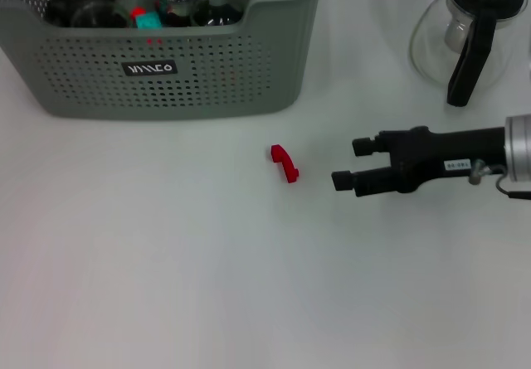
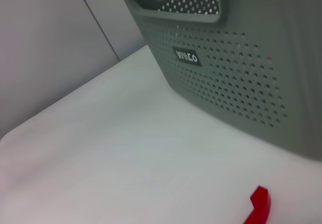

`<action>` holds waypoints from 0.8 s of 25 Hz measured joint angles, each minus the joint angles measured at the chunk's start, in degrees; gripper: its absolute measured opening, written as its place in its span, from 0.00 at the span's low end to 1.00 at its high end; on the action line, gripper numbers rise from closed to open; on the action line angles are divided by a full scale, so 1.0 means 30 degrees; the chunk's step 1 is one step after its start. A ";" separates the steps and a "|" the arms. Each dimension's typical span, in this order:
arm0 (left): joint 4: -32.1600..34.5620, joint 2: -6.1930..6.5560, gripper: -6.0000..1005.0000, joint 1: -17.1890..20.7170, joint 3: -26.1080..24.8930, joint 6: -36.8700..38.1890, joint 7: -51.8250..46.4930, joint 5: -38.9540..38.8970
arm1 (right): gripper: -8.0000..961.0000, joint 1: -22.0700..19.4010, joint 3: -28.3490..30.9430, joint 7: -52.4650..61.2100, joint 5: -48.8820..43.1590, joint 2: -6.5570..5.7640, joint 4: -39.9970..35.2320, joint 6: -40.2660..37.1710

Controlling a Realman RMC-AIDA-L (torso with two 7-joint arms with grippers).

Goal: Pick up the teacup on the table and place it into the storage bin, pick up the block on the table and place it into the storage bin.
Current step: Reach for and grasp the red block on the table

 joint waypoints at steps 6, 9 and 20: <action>0.0092 -0.1231 0.90 0.2123 0.1158 0.4652 0.5401 -0.1447 | 0.93 0.0819 -0.0230 -0.0082 -0.0265 0.0407 -0.0004 0.1142; -0.0200 -0.1925 0.92 0.3259 0.2155 0.4509 0.7175 -0.1411 | 0.93 0.1257 -0.0303 -0.0041 -0.0880 0.0864 -0.0003 0.2113; -0.4098 -0.1900 0.94 0.3929 0.1628 0.3522 0.9744 -0.1491 | 0.93 0.3094 -0.2482 -0.0391 -0.0505 0.1547 0.1848 0.6322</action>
